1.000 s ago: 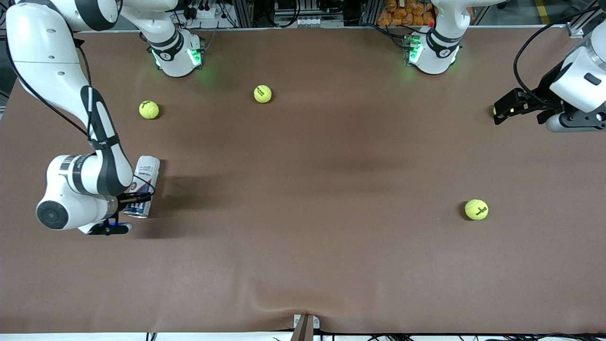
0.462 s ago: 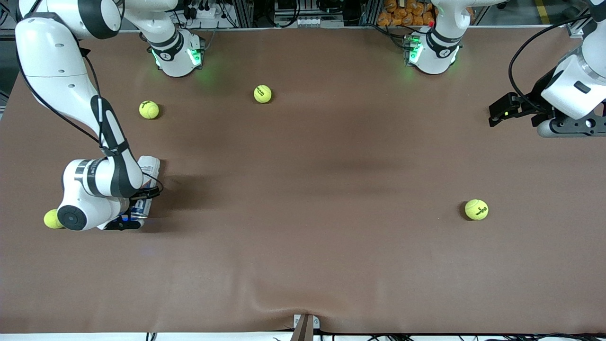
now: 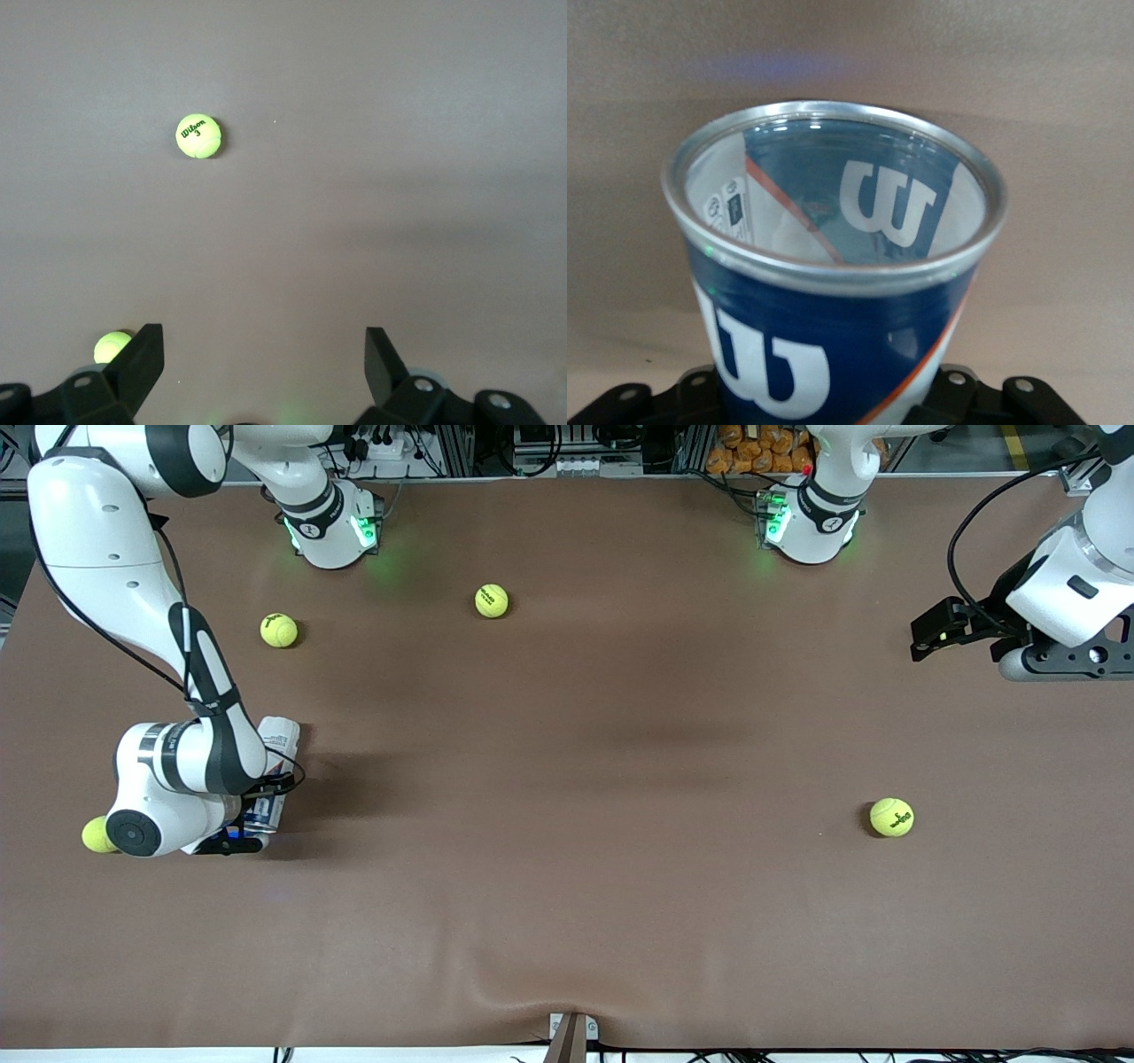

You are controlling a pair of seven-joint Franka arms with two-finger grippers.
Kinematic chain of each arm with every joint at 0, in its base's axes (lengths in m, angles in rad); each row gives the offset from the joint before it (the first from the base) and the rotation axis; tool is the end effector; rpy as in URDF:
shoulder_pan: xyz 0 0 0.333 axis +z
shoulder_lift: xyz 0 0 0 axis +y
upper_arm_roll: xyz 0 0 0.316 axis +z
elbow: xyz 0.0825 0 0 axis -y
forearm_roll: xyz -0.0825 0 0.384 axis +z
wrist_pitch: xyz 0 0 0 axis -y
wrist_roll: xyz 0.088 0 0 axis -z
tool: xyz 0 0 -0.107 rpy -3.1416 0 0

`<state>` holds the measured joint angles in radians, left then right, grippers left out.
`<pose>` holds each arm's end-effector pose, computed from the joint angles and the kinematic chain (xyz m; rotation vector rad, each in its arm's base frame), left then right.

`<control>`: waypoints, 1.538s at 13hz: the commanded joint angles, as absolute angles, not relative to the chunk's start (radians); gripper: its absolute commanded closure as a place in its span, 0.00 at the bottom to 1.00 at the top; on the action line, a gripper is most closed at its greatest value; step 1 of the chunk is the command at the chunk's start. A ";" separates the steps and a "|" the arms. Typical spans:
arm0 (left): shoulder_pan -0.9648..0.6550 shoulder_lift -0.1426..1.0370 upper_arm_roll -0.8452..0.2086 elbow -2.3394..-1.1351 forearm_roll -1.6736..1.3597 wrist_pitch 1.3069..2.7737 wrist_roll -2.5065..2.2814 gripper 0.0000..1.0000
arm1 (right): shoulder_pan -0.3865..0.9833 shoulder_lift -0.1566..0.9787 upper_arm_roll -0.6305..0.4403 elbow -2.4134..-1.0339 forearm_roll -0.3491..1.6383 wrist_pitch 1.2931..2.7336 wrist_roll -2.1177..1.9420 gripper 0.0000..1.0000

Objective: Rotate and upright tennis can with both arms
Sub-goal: 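Close the right gripper on the rim of the can, then move the held can with the right gripper toward the table center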

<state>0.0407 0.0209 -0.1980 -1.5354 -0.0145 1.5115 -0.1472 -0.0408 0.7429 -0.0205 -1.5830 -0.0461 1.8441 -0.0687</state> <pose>0.5479 -0.0873 0.6247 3.1290 -0.0167 -0.0731 0.6378 -0.0416 0.1714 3.0265 0.0496 -0.7475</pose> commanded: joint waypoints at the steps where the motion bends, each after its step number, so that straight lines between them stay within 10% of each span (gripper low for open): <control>1: 0.037 0.025 -0.204 -1.522 0.002 1.506 -0.138 0.00 | -0.043 0.735 -0.012 -1.560 -0.054 1.842 -0.104 0.30; 7: 0.038 0.028 -0.206 -1.525 0.000 1.506 -0.138 0.00 | -0.020 0.736 -0.005 -1.474 -0.049 1.855 -0.388 0.22; 20: 0.040 0.026 -0.209 -1.520 -0.011 1.511 -0.140 0.00 | 0.497 0.730 0.083 -1.408 -0.051 2.020 -0.813 0.23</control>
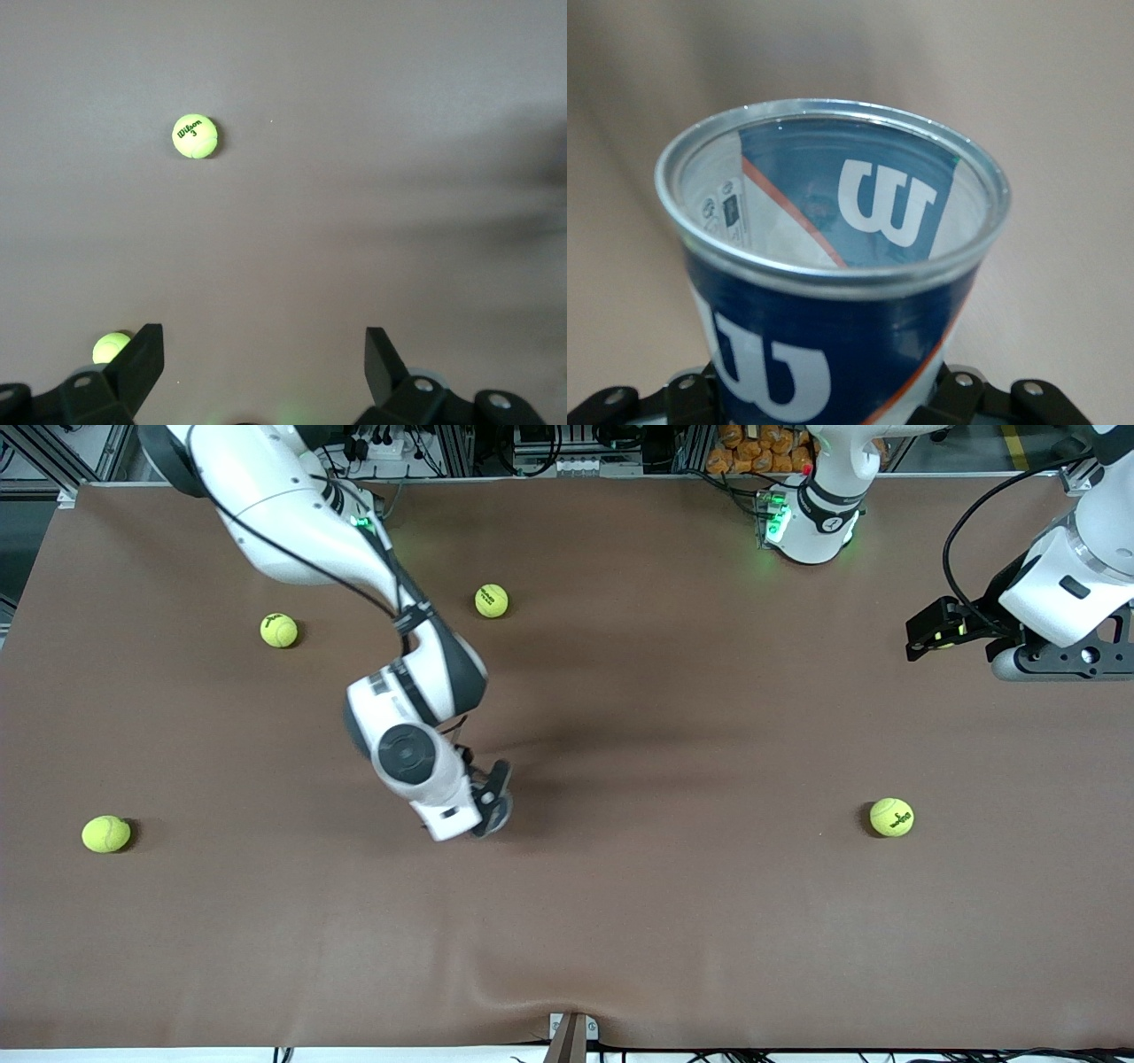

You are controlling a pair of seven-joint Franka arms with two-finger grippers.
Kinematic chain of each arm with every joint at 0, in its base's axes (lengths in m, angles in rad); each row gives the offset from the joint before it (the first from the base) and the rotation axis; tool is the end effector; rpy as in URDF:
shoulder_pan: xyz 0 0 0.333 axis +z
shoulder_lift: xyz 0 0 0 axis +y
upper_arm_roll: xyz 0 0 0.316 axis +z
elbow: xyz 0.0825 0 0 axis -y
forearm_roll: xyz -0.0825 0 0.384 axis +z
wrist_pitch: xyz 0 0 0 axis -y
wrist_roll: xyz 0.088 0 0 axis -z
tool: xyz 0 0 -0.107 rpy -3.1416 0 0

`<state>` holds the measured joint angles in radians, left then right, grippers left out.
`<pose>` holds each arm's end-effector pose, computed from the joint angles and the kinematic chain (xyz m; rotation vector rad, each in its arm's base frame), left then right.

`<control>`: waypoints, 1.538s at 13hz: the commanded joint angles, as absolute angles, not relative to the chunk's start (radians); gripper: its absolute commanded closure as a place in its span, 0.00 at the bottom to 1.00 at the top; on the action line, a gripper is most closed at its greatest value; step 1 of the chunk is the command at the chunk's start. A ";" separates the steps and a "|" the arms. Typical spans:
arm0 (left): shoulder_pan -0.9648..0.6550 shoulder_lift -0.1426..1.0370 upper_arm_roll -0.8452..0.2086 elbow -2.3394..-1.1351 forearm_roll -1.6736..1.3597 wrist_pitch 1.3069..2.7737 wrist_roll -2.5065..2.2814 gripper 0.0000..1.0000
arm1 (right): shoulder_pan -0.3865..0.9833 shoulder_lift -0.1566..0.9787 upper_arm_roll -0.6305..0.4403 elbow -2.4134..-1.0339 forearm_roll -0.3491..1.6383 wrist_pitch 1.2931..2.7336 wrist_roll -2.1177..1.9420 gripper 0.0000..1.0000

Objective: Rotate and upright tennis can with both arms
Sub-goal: 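Move the held can with the right gripper toward the table center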

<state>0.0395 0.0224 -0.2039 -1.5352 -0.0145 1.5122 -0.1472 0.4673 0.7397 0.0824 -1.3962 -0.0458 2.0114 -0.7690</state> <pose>0.5478 -0.0912 0.6240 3.1288 -0.0278 -0.0741 0.6182 0.3624 0.2590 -2.4513 -1.9078 0.1857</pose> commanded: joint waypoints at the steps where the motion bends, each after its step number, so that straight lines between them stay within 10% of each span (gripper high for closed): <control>1: 0.038 0.026 -0.209 -1.519 -0.011 1.514 -0.141 0.00 | 0.529 0.732 0.083 -1.408 -0.052 2.029 -0.811 0.23; 4: 0.038 0.028 -0.210 -1.522 -0.012 1.522 -0.143 0.00 | 0.630 0.735 0.075 -1.480 -0.103 2.144 -0.801 0.21; 6: 0.040 0.028 -0.210 -1.523 -0.012 1.522 -0.143 0.00 | 0.635 0.738 0.075 -1.491 -0.107 2.171 -0.802 0.00; 20: 0.035 0.032 -0.213 -1.525 -0.017 1.517 -0.149 0.00 | 0.572 0.625 0.078 -1.471 -0.023 1.990 -0.637 0.00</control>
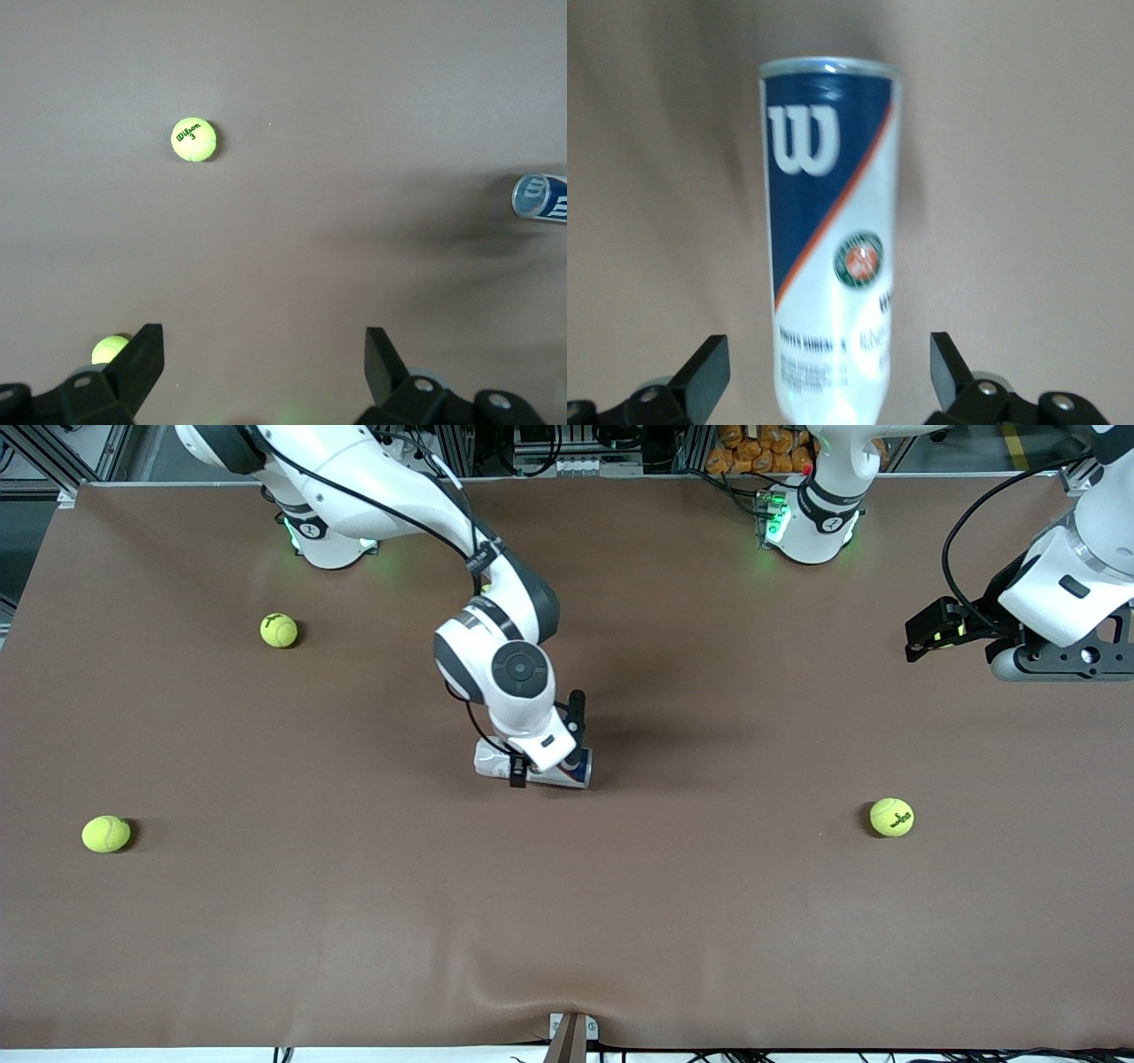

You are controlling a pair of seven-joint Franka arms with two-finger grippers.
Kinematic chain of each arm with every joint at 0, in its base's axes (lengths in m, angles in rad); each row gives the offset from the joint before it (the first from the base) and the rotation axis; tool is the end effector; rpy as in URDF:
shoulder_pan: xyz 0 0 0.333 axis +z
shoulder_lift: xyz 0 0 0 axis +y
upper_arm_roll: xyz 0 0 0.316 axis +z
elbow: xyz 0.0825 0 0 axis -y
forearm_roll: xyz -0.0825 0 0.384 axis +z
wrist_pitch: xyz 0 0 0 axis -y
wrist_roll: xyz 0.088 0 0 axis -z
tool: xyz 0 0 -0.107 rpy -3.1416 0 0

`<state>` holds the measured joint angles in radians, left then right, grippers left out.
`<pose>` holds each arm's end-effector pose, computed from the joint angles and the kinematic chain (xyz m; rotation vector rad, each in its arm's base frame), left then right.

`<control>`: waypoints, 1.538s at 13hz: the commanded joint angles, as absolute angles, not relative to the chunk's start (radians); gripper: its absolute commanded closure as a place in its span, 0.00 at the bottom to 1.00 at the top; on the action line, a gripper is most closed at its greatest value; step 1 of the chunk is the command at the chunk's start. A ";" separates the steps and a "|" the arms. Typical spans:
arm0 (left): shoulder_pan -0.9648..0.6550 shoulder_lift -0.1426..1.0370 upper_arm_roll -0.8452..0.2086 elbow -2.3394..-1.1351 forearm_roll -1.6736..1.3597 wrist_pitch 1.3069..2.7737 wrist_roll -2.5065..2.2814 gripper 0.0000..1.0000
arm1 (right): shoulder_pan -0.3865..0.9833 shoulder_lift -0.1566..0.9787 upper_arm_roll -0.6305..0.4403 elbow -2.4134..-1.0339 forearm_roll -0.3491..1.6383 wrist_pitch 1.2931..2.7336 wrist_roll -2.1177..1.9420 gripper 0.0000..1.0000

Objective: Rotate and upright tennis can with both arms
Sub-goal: 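Release the can with the right gripper while the left gripper approaches, then move the left gripper to the can's end while the right gripper withdraws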

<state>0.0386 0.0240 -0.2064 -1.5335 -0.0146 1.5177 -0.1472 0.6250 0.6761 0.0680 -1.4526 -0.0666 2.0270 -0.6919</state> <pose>0.5486 -0.0931 0.6244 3.1276 -0.0330 -0.0655 0.5526 0.4431 0.2800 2.3838 2.0170 -0.1561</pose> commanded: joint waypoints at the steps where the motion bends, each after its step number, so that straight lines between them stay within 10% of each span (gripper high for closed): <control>1: 0.031 0.050 -0.224 -1.523 -0.018 1.517 -0.149 0.00 | 0.536 0.611 0.078 -1.471 -0.021 1.979 -0.596 0.00; 9: -0.026 0.280 -0.239 -1.519 -0.262 1.730 -0.150 0.00 | 0.123 0.445 0.077 -1.457 0.109 1.743 -0.565 0.00; 20: -0.123 0.546 -0.239 -1.522 -0.708 2.040 -0.149 0.00 | 0.043 0.098 -0.156 -1.443 0.098 1.338 -0.148 0.00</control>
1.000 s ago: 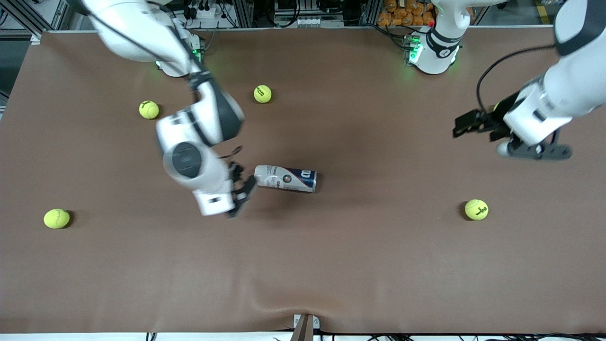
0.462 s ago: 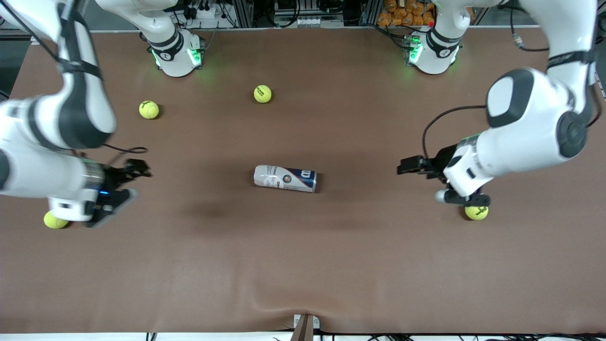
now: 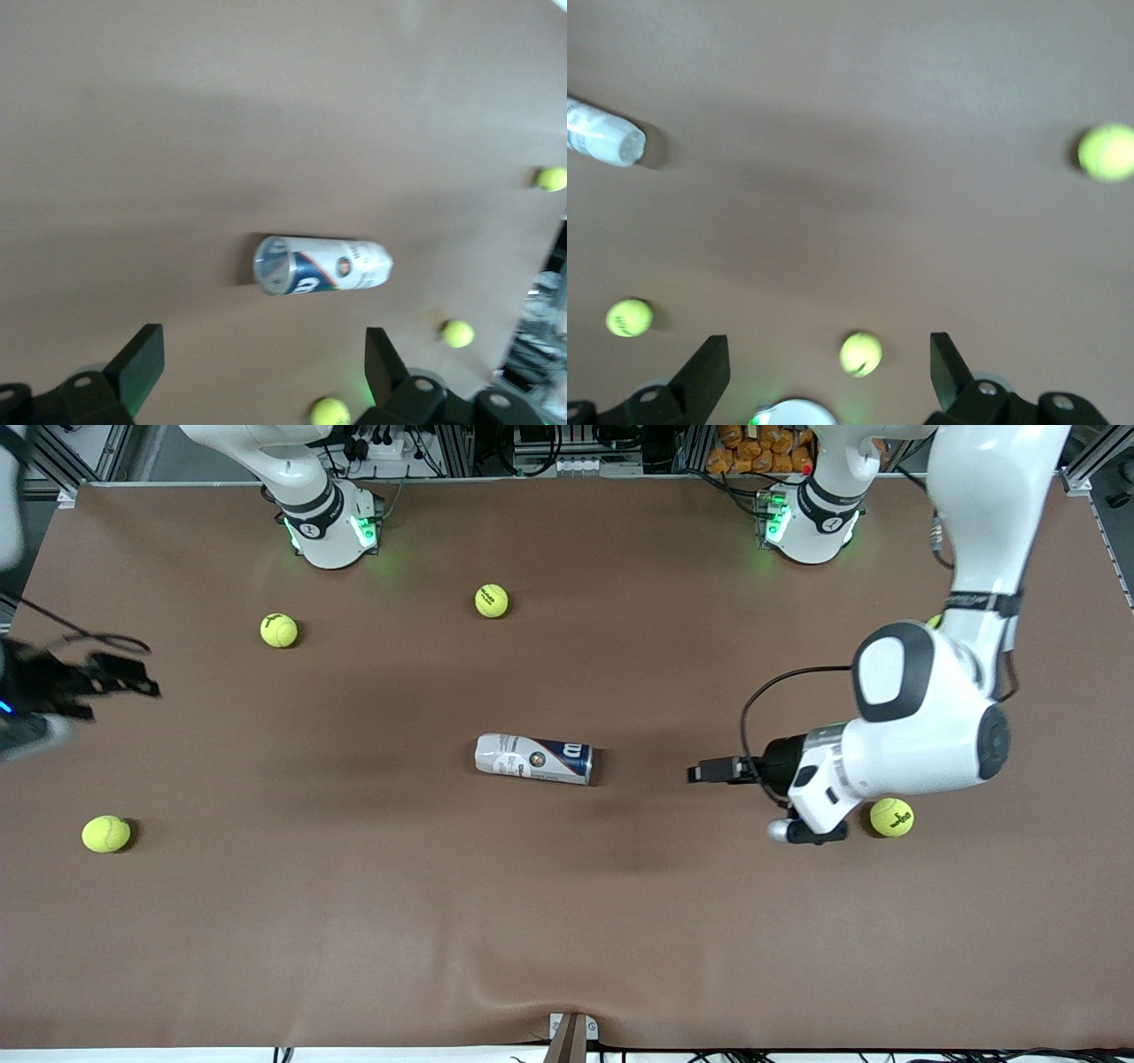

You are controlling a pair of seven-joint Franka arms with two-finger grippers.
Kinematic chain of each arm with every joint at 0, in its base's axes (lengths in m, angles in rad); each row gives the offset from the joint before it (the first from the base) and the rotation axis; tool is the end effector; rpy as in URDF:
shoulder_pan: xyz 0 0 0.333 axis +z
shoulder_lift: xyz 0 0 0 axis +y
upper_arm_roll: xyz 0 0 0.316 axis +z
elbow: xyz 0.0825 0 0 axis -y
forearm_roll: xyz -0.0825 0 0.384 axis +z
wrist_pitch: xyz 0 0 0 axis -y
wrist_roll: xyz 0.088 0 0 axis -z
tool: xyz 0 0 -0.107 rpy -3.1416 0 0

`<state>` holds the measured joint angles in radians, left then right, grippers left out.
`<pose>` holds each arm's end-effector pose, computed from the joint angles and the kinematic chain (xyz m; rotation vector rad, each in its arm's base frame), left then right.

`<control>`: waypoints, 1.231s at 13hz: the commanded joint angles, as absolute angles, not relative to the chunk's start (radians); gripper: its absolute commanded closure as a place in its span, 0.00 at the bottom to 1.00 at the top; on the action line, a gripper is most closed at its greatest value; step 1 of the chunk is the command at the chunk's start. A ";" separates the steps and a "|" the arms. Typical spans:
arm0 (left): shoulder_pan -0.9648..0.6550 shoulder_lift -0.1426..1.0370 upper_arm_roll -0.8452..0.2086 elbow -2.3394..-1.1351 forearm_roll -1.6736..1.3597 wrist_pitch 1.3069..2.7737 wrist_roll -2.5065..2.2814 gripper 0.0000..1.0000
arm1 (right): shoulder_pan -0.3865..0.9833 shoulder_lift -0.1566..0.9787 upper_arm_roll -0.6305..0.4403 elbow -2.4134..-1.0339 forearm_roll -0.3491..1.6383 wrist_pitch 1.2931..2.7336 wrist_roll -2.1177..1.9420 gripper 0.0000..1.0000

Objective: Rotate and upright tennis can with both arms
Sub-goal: 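Move the left gripper to the can's end while the right gripper withdraws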

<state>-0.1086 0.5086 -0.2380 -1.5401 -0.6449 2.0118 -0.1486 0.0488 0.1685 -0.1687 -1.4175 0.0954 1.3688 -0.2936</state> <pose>0.6497 -0.2456 0.3781 2.4611 0.1546 -0.2555 0.5800 -0.0496 0.5854 -3.0051 -0.2743 0.2978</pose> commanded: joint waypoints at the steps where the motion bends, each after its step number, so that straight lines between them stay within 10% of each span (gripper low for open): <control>1: -0.133 0.561 -0.239 -1.522 -0.718 2.058 -0.149 0.00 | 0.041 0.068 -0.155 -1.445 0.098 1.315 -0.112 0.00; 16: -0.258 0.712 -0.244 -1.593 -1.280 2.289 0.085 0.00 | 0.021 -0.031 -0.110 -1.488 0.017 1.312 -0.002 0.00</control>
<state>-0.2592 0.7020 -0.2417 -1.5563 -1.1945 2.2730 -0.0226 0.0122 0.0168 -0.1276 -1.4532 0.0638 1.3043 -0.0148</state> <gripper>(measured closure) 0.000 0.000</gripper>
